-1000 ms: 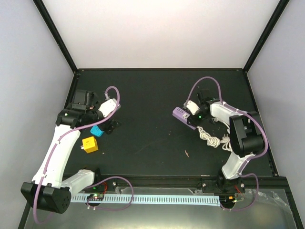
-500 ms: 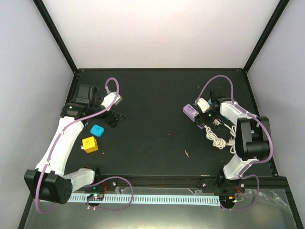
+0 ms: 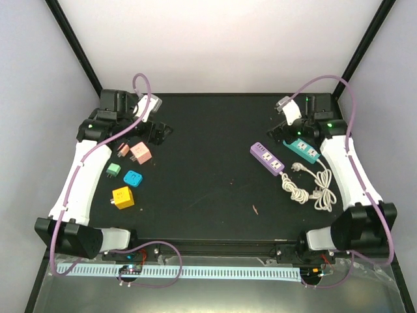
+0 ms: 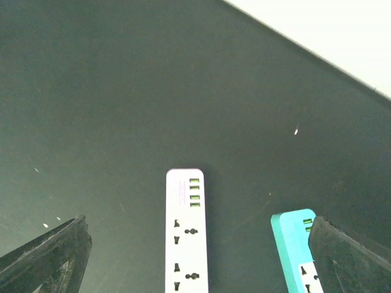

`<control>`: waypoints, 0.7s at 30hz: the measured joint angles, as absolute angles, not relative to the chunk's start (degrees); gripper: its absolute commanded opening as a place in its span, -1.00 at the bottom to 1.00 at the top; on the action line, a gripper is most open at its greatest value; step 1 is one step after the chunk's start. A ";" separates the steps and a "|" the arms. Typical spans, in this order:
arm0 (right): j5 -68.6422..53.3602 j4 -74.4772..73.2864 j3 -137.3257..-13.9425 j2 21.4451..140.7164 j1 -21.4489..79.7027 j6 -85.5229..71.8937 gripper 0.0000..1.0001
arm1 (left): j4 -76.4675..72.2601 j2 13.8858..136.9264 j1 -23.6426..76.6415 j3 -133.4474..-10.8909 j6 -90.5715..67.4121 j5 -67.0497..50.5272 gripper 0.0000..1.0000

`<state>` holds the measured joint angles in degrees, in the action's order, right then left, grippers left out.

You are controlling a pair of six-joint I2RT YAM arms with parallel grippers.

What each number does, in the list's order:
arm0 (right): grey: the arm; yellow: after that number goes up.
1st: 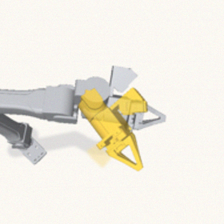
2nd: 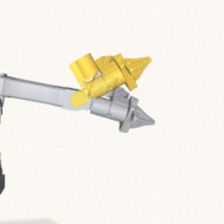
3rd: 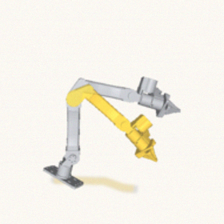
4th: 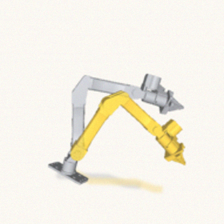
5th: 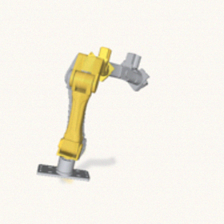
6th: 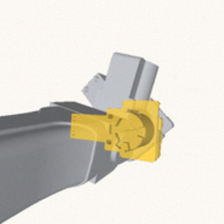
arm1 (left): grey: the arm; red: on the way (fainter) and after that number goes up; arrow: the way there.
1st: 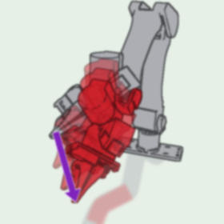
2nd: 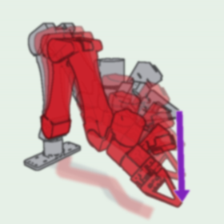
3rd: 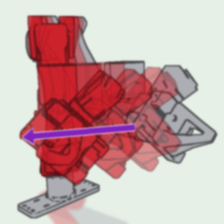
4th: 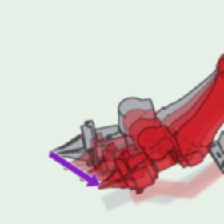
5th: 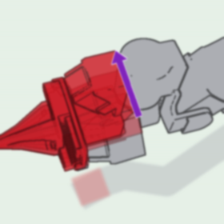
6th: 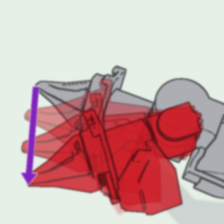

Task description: Pull the plug off the socket

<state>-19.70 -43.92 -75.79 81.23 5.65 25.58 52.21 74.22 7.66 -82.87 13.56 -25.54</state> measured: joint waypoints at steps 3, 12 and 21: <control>-21.39 -43.94 -76.20 76.42 5.52 23.05 1.00 | 51.46 74.24 6.96 -83.15 12.56 -24.56 0.97; -26.63 -37.01 -69.01 64.18 -1.54 12.86 1.00 | 46.94 71.59 1.41 -77.97 10.35 -20.49 0.98; -30.37 -27.18 -57.12 63.02 -14.00 6.26 1.00 | 43.79 69.12 -3.31 -71.00 9.37 -17.87 0.97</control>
